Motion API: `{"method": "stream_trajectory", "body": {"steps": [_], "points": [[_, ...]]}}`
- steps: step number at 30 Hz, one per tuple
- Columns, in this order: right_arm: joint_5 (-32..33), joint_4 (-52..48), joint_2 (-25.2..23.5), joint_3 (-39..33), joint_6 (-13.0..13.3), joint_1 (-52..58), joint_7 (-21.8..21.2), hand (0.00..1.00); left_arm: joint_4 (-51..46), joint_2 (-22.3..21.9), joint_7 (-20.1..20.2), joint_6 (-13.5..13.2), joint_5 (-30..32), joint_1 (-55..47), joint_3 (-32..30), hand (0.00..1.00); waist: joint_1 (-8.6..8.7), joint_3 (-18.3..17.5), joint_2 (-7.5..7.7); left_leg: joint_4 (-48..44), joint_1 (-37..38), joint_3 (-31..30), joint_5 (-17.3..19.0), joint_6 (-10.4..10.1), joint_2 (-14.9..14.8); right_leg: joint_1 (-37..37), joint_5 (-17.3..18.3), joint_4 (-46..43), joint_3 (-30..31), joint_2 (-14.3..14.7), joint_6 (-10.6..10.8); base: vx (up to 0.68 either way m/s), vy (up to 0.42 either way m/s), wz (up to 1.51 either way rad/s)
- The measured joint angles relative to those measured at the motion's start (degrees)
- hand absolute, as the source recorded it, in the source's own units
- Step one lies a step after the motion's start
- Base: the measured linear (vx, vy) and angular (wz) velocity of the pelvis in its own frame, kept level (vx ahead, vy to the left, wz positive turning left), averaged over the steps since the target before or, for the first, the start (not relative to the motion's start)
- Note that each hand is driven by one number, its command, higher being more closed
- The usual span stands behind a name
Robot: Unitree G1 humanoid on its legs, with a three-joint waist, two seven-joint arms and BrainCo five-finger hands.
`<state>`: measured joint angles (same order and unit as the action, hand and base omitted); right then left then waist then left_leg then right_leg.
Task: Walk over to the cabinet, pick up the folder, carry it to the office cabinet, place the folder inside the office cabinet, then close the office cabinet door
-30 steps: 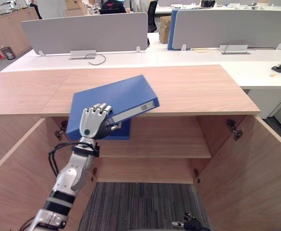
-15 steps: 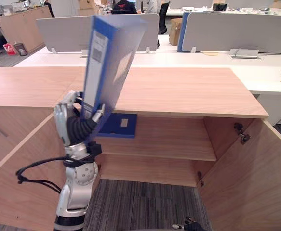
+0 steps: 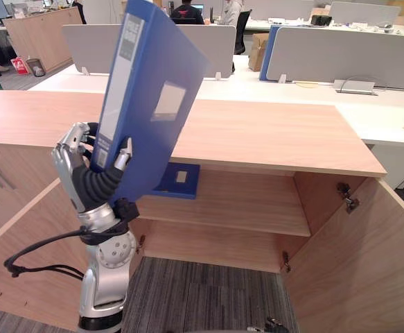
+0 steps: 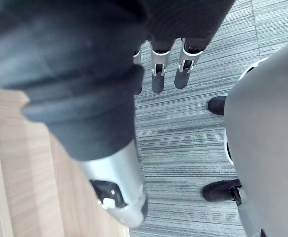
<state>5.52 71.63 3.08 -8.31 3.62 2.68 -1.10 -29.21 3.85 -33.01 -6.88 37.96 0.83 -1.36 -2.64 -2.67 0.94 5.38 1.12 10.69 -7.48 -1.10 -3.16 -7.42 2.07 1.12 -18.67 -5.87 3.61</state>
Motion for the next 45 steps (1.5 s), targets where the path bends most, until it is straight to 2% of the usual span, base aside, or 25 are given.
{"method": "stream_trajectory", "body": {"steps": [1,3,4,5,10,15,17,18,20,22,23,27,29,33,41,43,45], "points": [[0.0,0.0,-0.2,-0.9,0.0,0.1,0.0,0.0,0.0,-0.6,1.4,-0.8,-4.4,-0.2,0.3,1.0,-0.03,-0.1,0.07,0.0,0.0,0.0,0.0,0.0,0.0,0.0,0.0,0.0,0.0,0.0,0.0,0.0,0.0,0.0],[0.1,0.0,-0.3,-1.6,0.0,0.3,0.1,0.0,0.0,-1.5,4.9,-3.4,-18.8,-1.3,0.4,1.0,-0.04,-0.1,0.08,0.0,0.1,0.2,-0.2,0.1,-0.1,0.0,0.0,-0.2,0.0,0.0,0.0,-0.04,0.006,0.0],[0.3,-0.1,-0.3,-1.6,0.0,0.3,0.1,0.0,0.0,-1.5,5.9,-4.2,-22.7,-1.6,0.7,1.0,-0.03,-0.1,0.08,0.0,0.1,0.3,-0.2,0.1,-0.2,0.0,0.0,-0.3,0.0,0.1,-0.1,-0.05,0.007,0.0],[1.1,-0.1,-0.3,-1.6,0.0,0.4,0.1,0.0,0.0,-1.7,7.5,-5.5,-29.3,-2.0,1.3,1.0,-0.03,-0.2,0.07,0.0,0.1,0.3,-0.2,0.0,-0.2,0.1,0.0,-0.4,0.0,0.1,-0.1,-0.05,0.008,0.0],[4.6,-1.2,-0.3,-1.7,0.1,1.4,0.0,0.0,0.3,-3.7,12.4,-8.3,-42.9,-2.1,1.1,1.0,-0.04,-0.4,0.01,0.1,0.2,0.8,-0.3,0.0,-0.3,0.3,-0.4,-0.2,0.2,0.1,-0.2,-0.06,0.015,-0.03],[7.4,-2.6,-0.2,-0.3,0.0,1.8,0.0,0.0,4.0,-3.6,18.6,-9.0,-57.5,-2.3,1.7,1.0,-0.02,-0.4,0.06,0.1,0.1,1.2,-0.3,0.0,-0.3,0.3,-1.2,1.0,0.5,0.1,-0.2,-0.03,0.012,-0.04],[12.4,-8.3,0.1,4.2,0.0,3.2,0.1,0.0,5.5,-3.5,20.6,-9.2,-64.1,-2.6,2.4,1.0,-0.01,-0.4,0.12,0.1,0.0,1.9,-0.3,0.1,-0.3,0.4,-1.8,1.7,1.3,0.3,-0.1,-0.01,0.009,-0.21],[16.5,-16.0,-0.5,6.0,0.1,4.5,0.1,0.0,5.8,-3.5,21.9,-9.3,-68.2,-4.2,2.1,1.0,0.37,-0.4,-0.03,0.1,0.0,2.6,-0.3,0.1,-0.5,0.5,-2.2,1.8,2.0,0.4,-0.1,0.01,0.005,-0.29],[19.3,-24.9,-1.5,6.4,0.5,6.5,0.0,0.0,6.2,-3.5,22.4,-9.4,-70.3,-5.4,1.9,1.0,0.92,-0.4,-0.03,0.1,0.0,3.0,-0.3,0.1,-0.6,0.6,-2.2,1.9,2.3,0.5,-0.2,0.0,-0.003,-0.16],[23.3,-40.2,-1.6,7.8,2.0,9.4,-1.1,0.0,6.2,-3.6,23.7,-9.4,-72.8,-8.2,1.0,1.0,1.89,-0.4,0.01,0.1,-0.1,3.5,-0.2,0.0,-0.9,1.4,-2.2,1.8,2.9,0.8,-0.3,-0.04,-0.005,-0.12],[24.1,-44.0,-1.6,7.6,2.2,9.9,-1.2,0.0,6.2,-3.6,24.0,-9.4,-73.1,-8.9,0.4,1.0,1.93,-0.4,-0.02,0.1,-0.1,3.8,-0.2,0.0,-1.0,1.6,-2.2,1.8,3.1,0.9,-0.3,-0.04,-0.006,-0.18],[30.7,-63.1,-1.4,2.9,4.6,11.3,-2.7,0.0,6.2,-3.3,24.8,-9.5,-74.8,-11.6,-4.1,1.0,2.3,-0.4,-0.01,0.1,-0.1,4.2,0.2,-0.6,-1.2,1.9,-2.3,2.1,3.5,1.1,-0.3,-0.02,-0.004,-0.07],[31.7,-69.2,-0.7,1.2,5.1,10.8,-3.5,0.0,6.2,-2.6,25.2,-9.5,-74.8,-11.9,-5.7,1.0,2.28,-0.4,0.0,0.0,-0.1,4.2,0.3,-0.6,-1.2,2.0,-2.3,2.1,3.8,1.2,-0.3,-0.01,0.004,-0.07],[32.8,-76.1,3.8,0.5,5.3,8.2,-5.6,0.0,6.2,-0.3,26.3,-9.5,-74.7,-11.9,-8.2,1.0,2.4,-0.4,0.05,0.0,-0.2,4.8,0.5,-0.6,-1.1,2.4,-2.3,2.4,4.7,1.4,-0.4,0.0,0.003,-0.1],[45.2,-79.9,14.4,1.3,4.2,1.3,-11.9,0.0,7.5,1.3,28.5,-9.3,-74.7,-10.6,-9.1,1.0,2.7,-0.3,0.01,-0.3,-0.6,4.6,0.7,-0.6,-1.1,2.6,-2.3,2.6,4.7,1.7,-0.4,0.0,0.0,0.0],[48.1,-79.9,18.3,3.0,3.7,-1.8,-12.7,0.0,8.6,1.6,28.5,-9.2,-74.7,-10.1,-9.0,1.0,2.78,-0.3,0.0,-0.3,-0.6,4.5,0.7,-0.6,-1.0,2.7,-2.3,2.5,4.7,1.6,-0.4,-0.04,0.015,0.0],[52.5,-79.9,24.9,8.1,2.5,-7.9,-14.4,0.0,9.5,2.9,28.5,-9.1,-74.4,-10.0,-7.6,1.0,2.87,-0.3,-0.06,-0.2,-0.5,4.5,0.7,-0.6,-1.0,2.7,-2.3,2.3,4.7,1.6,-0.4,-0.05,0.019,0.0]]}}
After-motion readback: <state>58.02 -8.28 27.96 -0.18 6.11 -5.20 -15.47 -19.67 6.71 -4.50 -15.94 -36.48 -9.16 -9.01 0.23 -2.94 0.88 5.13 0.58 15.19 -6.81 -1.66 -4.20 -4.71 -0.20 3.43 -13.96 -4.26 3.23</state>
